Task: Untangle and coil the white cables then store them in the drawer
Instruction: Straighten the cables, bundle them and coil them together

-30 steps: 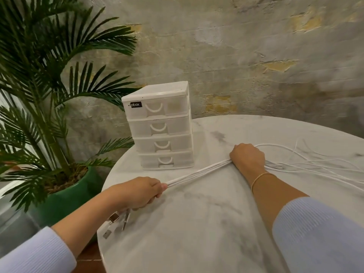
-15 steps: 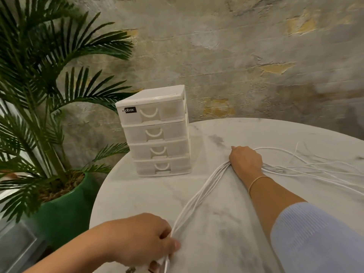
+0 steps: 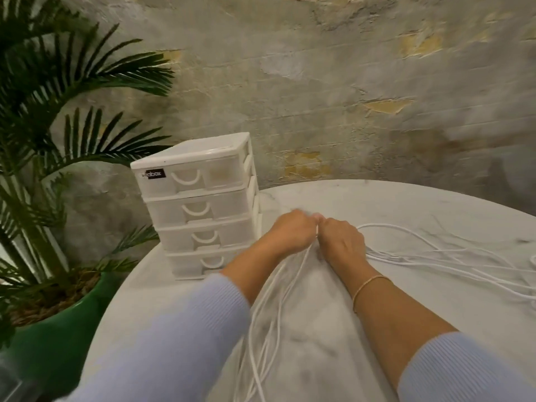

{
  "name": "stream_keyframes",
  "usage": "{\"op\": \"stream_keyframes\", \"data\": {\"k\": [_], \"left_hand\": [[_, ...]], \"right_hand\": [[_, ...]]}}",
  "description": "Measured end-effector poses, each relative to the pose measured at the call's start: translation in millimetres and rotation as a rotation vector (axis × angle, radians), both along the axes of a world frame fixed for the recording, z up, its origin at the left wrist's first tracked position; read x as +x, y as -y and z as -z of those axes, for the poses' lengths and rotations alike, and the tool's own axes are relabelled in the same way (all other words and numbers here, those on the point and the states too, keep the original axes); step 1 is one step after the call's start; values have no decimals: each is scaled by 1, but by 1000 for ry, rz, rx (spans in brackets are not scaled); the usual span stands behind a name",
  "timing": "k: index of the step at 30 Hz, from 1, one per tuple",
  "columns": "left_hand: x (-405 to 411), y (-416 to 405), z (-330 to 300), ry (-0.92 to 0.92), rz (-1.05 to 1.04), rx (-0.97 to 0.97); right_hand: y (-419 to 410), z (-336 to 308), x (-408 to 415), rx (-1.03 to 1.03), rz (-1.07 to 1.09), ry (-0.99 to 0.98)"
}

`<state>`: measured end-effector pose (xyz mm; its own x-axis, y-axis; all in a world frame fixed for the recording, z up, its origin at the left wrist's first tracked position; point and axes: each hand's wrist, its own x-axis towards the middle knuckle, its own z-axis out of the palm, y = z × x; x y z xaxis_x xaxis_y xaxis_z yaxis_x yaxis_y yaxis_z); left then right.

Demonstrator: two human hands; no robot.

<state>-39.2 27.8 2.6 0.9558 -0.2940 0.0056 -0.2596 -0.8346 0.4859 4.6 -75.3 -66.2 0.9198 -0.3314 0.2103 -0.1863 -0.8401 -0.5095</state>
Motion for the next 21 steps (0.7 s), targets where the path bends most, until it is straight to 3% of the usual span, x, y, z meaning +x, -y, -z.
{"op": "stream_keyframes", "data": {"k": [8, 13, 21], "left_hand": [[57, 28, 55, -185, -178, -343], [73, 24, 63, -8, -297, -289], [99, 17, 66, -28, -419, -279]], "right_hand": [[4, -4, 5, 100, -33, 40], [-2, -8, 0, 29, -116, 15], [1, -14, -37, -284, -296, -27]]}}
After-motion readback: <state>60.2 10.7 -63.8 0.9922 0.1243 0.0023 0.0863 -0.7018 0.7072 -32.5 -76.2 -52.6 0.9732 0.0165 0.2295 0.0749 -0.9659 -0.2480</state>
